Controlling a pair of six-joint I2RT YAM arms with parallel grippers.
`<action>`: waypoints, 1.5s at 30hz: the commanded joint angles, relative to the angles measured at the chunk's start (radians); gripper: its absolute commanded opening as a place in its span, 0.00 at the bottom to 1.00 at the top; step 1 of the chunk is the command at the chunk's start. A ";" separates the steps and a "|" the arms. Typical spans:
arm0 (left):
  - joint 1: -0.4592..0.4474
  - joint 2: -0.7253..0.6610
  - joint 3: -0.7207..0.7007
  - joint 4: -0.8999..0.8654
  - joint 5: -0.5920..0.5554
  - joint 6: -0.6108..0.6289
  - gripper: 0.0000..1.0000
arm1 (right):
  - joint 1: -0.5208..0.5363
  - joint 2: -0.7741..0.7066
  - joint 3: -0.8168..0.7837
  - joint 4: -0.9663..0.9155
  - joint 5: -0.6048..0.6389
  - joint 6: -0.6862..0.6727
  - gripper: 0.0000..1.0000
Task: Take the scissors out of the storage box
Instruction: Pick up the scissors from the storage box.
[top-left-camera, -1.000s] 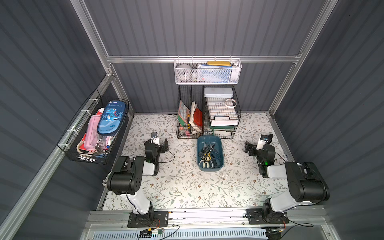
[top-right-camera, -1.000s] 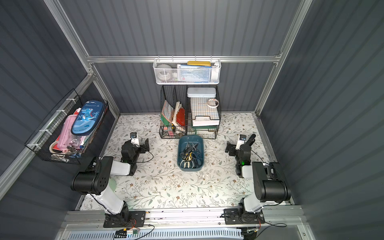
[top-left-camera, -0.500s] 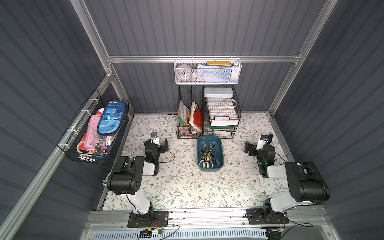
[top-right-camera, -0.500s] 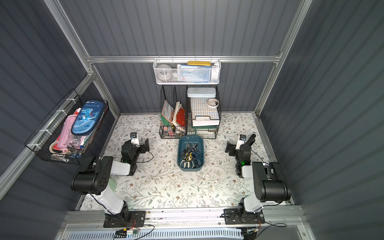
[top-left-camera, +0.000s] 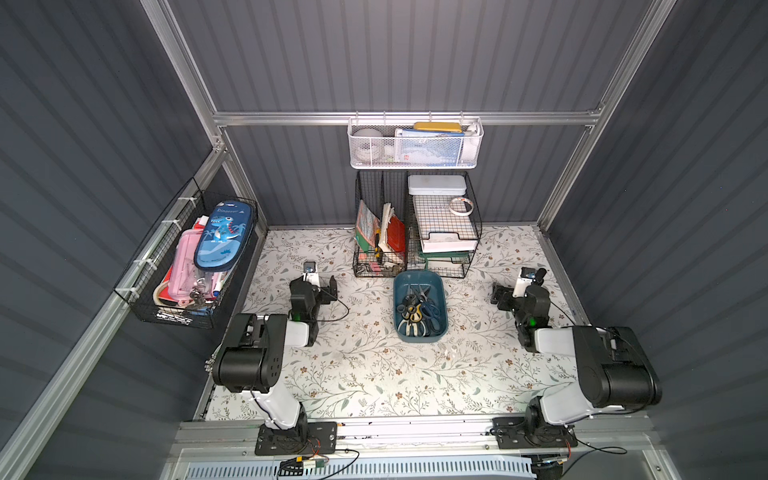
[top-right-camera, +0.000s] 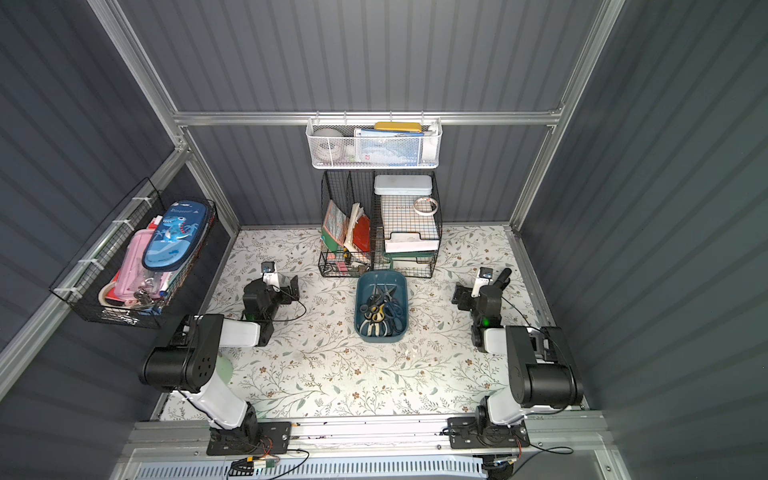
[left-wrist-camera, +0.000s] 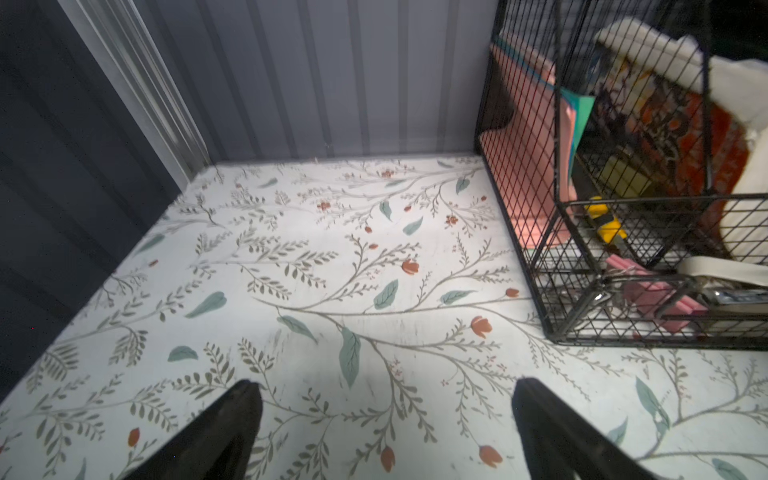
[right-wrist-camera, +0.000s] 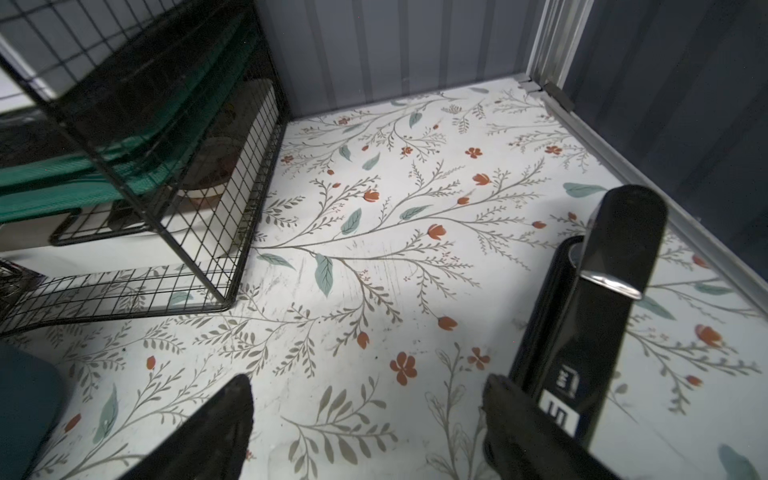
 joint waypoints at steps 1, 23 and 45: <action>-0.022 -0.070 0.191 -0.413 -0.068 -0.039 0.91 | 0.019 -0.108 0.142 -0.323 0.068 0.018 0.90; -0.249 -0.078 0.435 -0.815 -0.083 -0.307 0.88 | 0.481 0.075 0.490 -0.883 -0.010 0.336 0.68; -0.426 0.071 0.537 -0.976 0.005 -0.490 0.76 | 0.746 0.192 0.746 -1.132 0.210 0.206 0.54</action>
